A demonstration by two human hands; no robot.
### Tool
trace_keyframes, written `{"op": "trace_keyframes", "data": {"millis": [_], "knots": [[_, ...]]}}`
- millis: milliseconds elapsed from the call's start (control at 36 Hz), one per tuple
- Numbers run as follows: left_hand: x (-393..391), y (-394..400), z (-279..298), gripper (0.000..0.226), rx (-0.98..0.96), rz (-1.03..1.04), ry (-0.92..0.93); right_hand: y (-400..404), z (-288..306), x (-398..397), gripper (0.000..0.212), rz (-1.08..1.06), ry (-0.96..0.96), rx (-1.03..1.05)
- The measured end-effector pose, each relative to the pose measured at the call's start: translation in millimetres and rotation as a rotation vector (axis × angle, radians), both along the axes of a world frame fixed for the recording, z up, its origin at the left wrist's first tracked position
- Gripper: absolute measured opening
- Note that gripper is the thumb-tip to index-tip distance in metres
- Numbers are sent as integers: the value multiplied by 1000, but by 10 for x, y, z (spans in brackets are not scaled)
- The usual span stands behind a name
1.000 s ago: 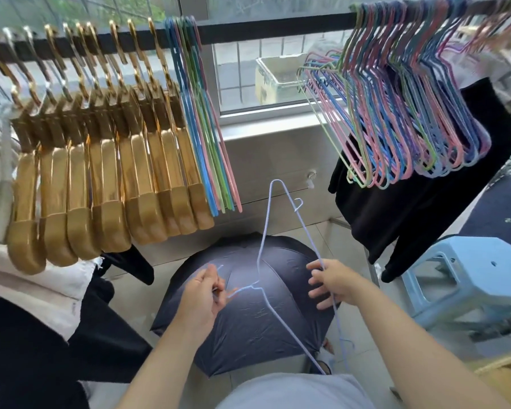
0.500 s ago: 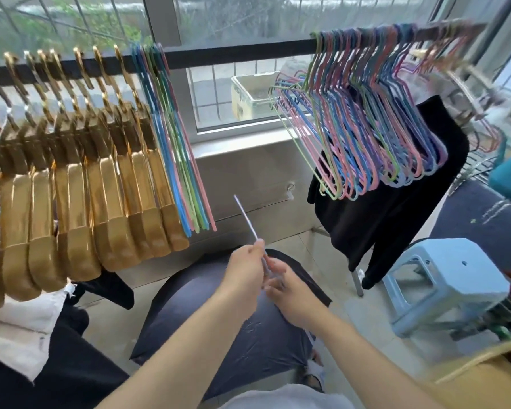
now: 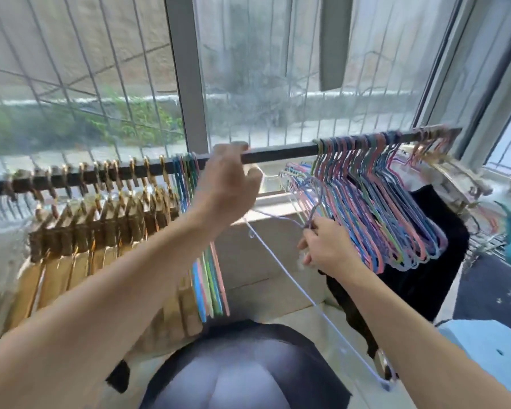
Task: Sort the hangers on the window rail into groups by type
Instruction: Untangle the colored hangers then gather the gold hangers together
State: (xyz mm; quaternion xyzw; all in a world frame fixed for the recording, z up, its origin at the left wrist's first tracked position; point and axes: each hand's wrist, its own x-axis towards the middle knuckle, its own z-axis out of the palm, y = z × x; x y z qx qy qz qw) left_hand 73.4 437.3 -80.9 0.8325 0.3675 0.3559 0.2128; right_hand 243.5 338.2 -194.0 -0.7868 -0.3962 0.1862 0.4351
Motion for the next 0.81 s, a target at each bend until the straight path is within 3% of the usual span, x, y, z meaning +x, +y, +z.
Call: {"op": "trace_keyframes", "data": {"millis": [111,167,250,306,583,806], "knots": [[-386,726,234,46,325,254,257,218,431,118,22,-31,-75,2],[-549,998,321,51,309,327,427,332,682,156,23,-37,-99,-2],[-760,1192,356,79,177,328,695,523,942,224,26,-68,-142,-13],[-833,1232,340,87,178,326,780,640,1046,257,26,-66,-173,-63],[-791,1332,294,86,258,330,761,905,969,451,27,-132,-237,-243],[-801,1394,286,82,249,328,753,936,938,522,25,-167,-462,-284]]}}
